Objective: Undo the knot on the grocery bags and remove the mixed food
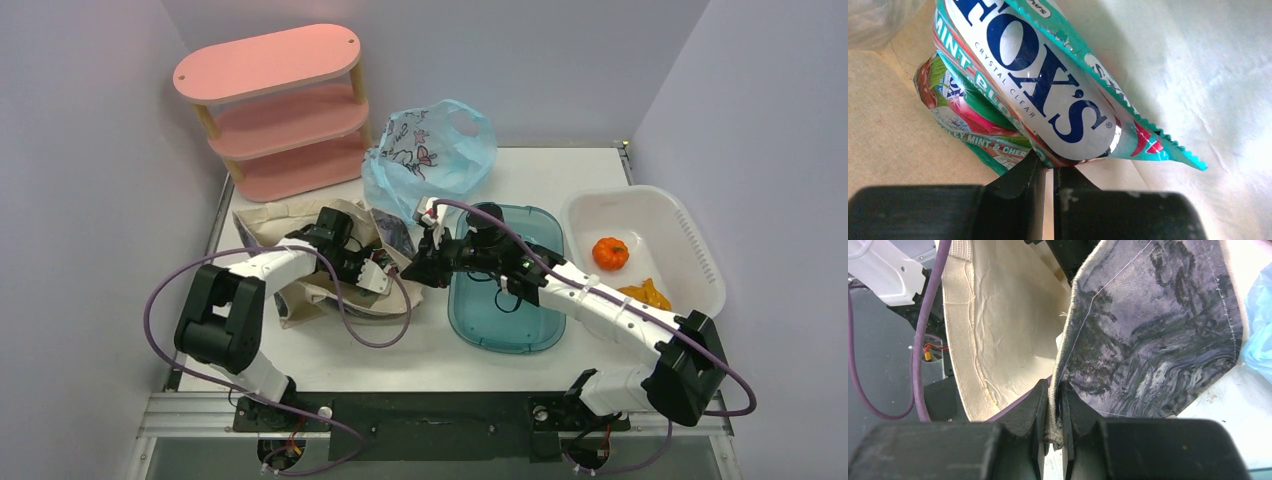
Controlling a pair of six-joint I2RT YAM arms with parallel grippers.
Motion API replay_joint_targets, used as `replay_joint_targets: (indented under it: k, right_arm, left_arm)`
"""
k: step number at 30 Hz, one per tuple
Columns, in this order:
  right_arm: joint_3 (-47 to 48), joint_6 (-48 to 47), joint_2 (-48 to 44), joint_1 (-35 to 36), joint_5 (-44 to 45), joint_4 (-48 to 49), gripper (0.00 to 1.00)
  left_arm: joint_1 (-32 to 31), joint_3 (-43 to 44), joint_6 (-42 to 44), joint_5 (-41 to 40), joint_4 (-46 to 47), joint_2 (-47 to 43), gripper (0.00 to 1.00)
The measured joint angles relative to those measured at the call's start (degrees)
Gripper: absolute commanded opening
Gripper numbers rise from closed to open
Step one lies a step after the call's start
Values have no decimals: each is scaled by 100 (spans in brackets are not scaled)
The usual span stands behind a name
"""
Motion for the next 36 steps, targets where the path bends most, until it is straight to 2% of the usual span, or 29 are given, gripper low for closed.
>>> replay_joint_targets:
  k: [6, 16, 22, 28, 30, 31, 32, 33, 36]
  right_arm:
    - [52, 50, 31, 7, -155, 2, 0]
    - [107, 57, 31, 42, -114, 70, 0]
    - [361, 52, 234, 225, -103, 173, 0]
    - [772, -214, 564, 376, -103, 61, 0]
    - [776, -507, 560, 470, -87, -48, 10]
    - [776, -638, 560, 514, -74, -98, 24]
    - [776, -780, 560, 575, -57, -168, 32]
    - [776, -896, 555, 619, -33, -223, 46]
    - [776, -1145, 507, 686, 50, -308, 62]
  left_arm:
    - [26, -291, -120, -15, -352, -734, 0]
    - [258, -304, -798, 822, -1860, -3390, 0]
    - [487, -205, -1633, 1099, -2540, -4122, 0]
    - [671, -107, -2518, 1207, -2671, -4710, 0]
    - [678, -98, -2837, 1226, -2649, -4854, 0]
    - [678, -92, -2968, 1231, -2623, -4896, 0]
    - [682, -74, -3136, 1231, -2588, -4940, 0]
    - [682, -48, -3259, 1226, -2573, -4953, 0]
    - [684, 98, -3598, 1228, -2496, -4948, 0]
